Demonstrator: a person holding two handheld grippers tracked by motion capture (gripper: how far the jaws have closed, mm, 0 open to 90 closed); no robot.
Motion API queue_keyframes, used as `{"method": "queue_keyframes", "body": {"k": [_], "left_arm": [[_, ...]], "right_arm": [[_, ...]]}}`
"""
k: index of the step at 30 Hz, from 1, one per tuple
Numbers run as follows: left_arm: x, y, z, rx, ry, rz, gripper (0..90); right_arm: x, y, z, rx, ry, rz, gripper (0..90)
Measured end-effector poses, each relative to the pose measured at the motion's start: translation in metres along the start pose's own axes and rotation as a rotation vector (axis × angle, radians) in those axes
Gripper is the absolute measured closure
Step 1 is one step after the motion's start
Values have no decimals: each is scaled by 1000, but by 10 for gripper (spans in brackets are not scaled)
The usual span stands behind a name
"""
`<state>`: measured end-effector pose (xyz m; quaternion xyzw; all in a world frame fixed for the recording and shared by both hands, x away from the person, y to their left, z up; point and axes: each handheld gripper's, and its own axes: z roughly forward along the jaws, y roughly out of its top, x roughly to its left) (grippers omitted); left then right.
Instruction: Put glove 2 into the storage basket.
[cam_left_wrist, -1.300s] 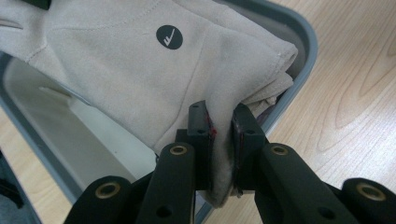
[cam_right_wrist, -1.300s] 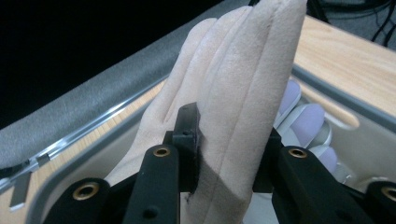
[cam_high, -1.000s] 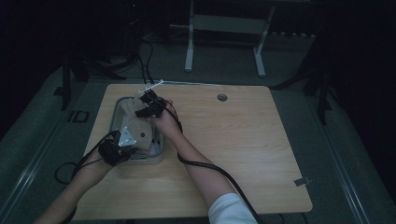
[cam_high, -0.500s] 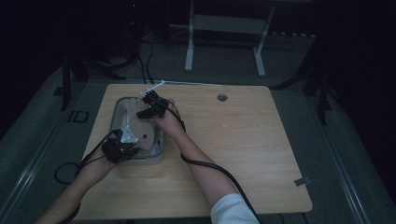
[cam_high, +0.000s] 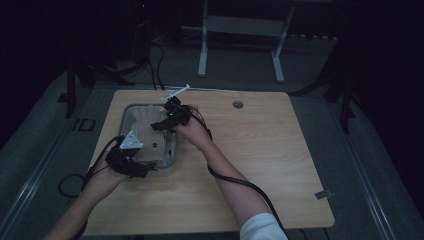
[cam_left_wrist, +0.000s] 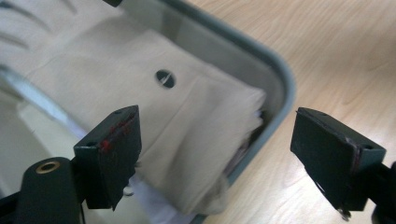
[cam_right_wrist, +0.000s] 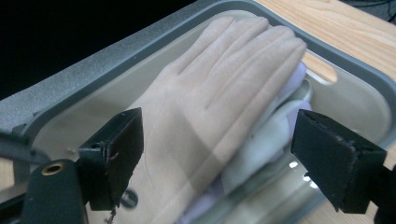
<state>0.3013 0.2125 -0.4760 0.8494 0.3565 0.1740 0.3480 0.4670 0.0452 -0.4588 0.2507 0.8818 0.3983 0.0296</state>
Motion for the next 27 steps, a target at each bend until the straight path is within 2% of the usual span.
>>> {"method": "queue_keyframes", "body": {"k": [4, 9, 10, 13, 16, 20, 24, 27], "left_arm": [[-6, 6, -1, -34, 11, -14, 167], [-11, 14, -1, -75, 6, -19, 167], [-13, 16, 0, -80, -4, -16, 167], [-18, 21, 4, -99, -31, -3, 167], [-24, 25, 9, -108, -38, 18, 167], [-32, 29, 15, -125, -79, 16, 167], [-41, 34, 23, -110, -108, 32, 167], [-50, 37, 27, -123, -130, 45, 167]], "right_arm": [[1, -6, -10, -14, 0, -16, 161], [1, -16, -27, -21, -35, -63, 161], [0, -21, -34, -23, -44, -66, 161], [-3, -25, -38, -22, -44, -73, 161], [-7, -33, -45, -19, -55, -82, 160], [-11, -44, -50, -5, -51, -87, 160], [-17, -54, -57, -11, -50, -82, 160], [-20, -59, -64, -13, -54, -80, 160]]}}
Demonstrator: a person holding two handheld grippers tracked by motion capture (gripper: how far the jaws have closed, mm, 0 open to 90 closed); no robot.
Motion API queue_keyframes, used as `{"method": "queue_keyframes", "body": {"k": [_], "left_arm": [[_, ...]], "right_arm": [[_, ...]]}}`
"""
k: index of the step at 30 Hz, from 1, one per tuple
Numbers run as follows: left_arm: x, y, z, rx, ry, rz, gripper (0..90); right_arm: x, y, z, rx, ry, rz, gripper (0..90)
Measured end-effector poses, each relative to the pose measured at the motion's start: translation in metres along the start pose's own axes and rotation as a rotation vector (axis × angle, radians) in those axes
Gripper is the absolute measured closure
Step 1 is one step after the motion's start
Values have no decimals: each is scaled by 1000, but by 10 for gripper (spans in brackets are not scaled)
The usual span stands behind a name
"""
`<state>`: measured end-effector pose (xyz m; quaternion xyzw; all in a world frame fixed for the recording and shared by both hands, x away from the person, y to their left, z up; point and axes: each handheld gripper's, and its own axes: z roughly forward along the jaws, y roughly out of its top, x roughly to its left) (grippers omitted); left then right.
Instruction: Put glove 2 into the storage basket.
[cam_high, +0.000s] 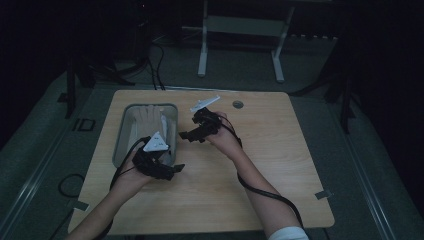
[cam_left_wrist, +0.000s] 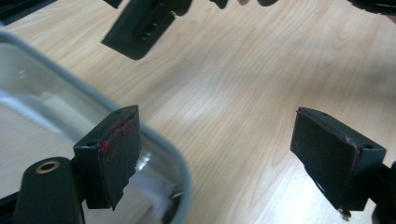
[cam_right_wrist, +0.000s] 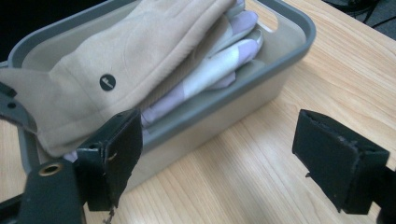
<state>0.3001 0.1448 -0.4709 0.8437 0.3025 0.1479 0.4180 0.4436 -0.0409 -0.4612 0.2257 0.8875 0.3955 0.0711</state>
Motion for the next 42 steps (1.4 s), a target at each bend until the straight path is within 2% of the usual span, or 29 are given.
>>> {"method": "queue_keyframes", "body": {"k": [7, 12, 14, 18, 19, 25, 26, 27, 32, 36, 39, 42], "left_arm": [[-17, 7, 12, -24, -52, 25, 159], [-29, 10, 20, -35, -78, 52, 159], [-36, 12, 26, -43, -109, 61, 159], [-44, 14, 36, -32, -134, 81, 159], [-46, 14, 39, -31, -142, 80, 159], [-57, 11, 58, -1, -186, 97, 159], [-59, 10, 61, -3, -194, 96, 159], [-60, 9, 64, 1, -198, 97, 159], [-65, 5, 76, -1, -216, 96, 159], [-68, -1, 87, 20, -229, 103, 159], [-70, -5, 94, 28, -235, 116, 159], [-72, -8, 100, 26, -251, 115, 159]], "right_arm": [[-9, -19, -21, -12, -29, -4, 158], [-14, -32, -32, -21, -37, 12, 158], [-17, -41, -38, -21, -43, 16, 158], [-23, -62, -48, -23, -51, 37, 155], [-23, -62, -48, -23, -51, 37, 155], [-29, -94, -56, 4, -59, 52, 144], [-29, -94, -56, 4, -59, 52, 144], [-31, -103, -57, 7, -63, 57, 144], [-35, -121, -58, 24, -67, 61, 142], [-39, -142, -60, 30, -68, 73, 142], [-39, -149, -62, 27, -63, 72, 142], [-38, -164, -64, 30, -65, 65, 142]]}}
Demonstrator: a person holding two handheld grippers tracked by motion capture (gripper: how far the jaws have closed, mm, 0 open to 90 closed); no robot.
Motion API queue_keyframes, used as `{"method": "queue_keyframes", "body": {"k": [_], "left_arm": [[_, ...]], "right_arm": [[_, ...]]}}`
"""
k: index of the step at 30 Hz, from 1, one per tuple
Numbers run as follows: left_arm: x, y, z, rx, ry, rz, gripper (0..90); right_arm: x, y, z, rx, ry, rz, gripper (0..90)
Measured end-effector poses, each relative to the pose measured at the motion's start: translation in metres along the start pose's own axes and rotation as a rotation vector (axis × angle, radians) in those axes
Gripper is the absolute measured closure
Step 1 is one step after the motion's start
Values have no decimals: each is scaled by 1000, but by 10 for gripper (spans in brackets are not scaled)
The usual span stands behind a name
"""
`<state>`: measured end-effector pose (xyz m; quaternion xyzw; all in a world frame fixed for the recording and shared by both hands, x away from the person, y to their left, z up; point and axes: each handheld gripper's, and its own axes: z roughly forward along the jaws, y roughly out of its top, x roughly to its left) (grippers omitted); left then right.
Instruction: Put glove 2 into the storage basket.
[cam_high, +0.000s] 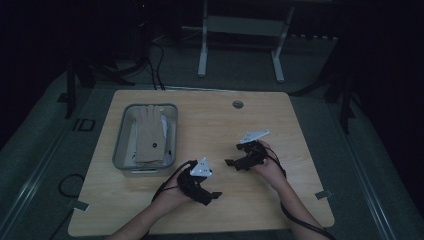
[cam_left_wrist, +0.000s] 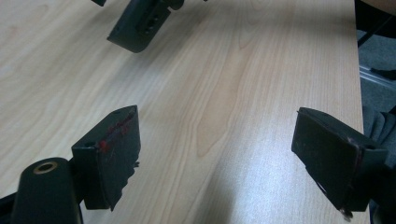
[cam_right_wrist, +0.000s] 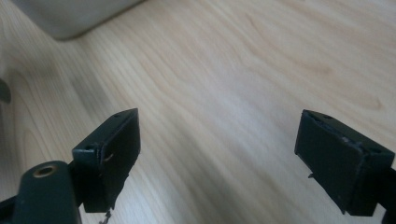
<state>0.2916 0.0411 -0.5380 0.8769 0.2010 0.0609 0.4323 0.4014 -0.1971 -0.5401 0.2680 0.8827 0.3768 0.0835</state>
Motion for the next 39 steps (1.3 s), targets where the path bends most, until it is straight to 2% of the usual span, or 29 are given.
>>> {"method": "queue_keyframes", "body": {"k": [6, 9, 12, 14, 15, 17, 19, 22, 25, 34, 37, 39], "left_arm": [[-1, -6, 9, -2, -15, 2, 159], [-2, -8, 12, -7, -11, 14, 159], [-2, -10, 15, -10, -23, 8, 155], [-1, -11, 17, -18, -32, 0, 150], [-2, -12, 18, -18, -31, -3, 150], [-2, -13, 19, -21, -28, 5, 150], [-3, -14, 21, -20, -31, 6, 150], [-3, -17, 23, -30, -43, 2, 150], [-2, -19, 25, -51, -81, -32, 150], [-5, -21, 28, -56, -80, -13, 150], [-5, -24, 29, -53, -79, -10, 150], [-6, -24, 30, -54, -73, 6, 150]], "right_arm": [[0, -14, -4, -12, -10, -8, 142], [1, -21, -8, -17, -11, -32, 141], [3, -26, -13, -7, -4, -41, 142], [5, -30, -16, 0, -23, -61, 142], [6, -35, -19, -21, -21, -57, 142], [5, -38, -21, -20, -14, -52, 140], [5, -43, -22, -15, -28, -56, 140], [3, -51, -27, -29, -19, -29, 152], [1, -57, -32, -44, -24, -21, 152], [-4, -73, -45, -67, -51, -4, 139], [-4, -77, -47, -67, -61, -11, 136], [-4, -77, -46, -68, -62, -16, 136]]}}
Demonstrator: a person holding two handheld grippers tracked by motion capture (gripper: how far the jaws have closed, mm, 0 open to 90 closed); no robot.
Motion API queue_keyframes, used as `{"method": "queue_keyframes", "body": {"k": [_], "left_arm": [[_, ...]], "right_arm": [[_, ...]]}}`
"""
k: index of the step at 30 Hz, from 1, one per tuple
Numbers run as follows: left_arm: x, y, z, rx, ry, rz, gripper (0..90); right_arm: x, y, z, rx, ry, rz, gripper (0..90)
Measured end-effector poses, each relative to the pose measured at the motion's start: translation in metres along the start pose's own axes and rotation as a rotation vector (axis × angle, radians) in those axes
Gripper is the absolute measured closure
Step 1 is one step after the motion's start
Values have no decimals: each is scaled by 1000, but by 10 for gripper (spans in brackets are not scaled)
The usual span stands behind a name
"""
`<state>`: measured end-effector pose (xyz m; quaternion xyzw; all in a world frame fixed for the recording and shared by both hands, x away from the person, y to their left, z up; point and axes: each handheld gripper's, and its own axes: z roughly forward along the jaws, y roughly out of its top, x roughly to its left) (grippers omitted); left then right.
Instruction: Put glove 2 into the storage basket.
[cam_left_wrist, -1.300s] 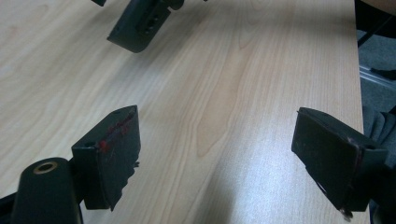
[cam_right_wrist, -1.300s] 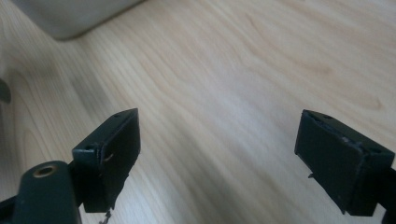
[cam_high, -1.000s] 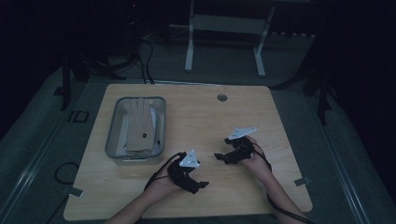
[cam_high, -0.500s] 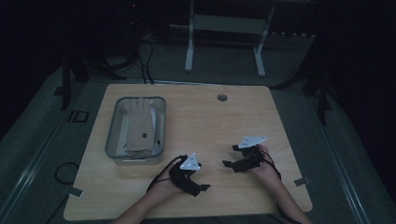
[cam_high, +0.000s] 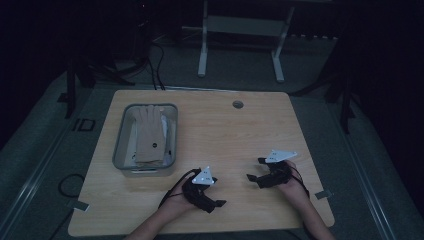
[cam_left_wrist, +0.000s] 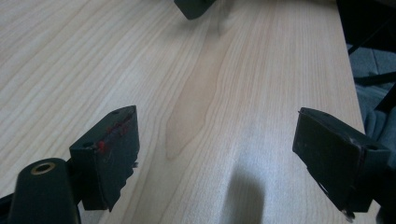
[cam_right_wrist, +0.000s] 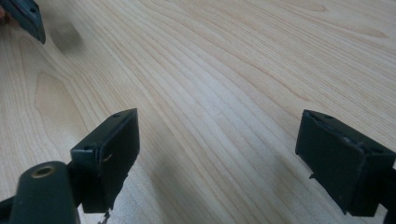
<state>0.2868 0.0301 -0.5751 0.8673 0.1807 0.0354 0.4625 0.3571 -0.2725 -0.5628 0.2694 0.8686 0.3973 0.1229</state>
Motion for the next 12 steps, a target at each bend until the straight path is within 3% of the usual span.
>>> {"method": "queue_keyframes", "body": {"k": [3, 12], "left_arm": [[-1, 0, 0, -8, -3, 3, 150], [1, -1, -1, -11, -12, -7, 150]], "right_arm": [[1, 1, 0, -11, -3, -26, 136], [-1, 0, 2, -3, -14, -26, 135]]}}
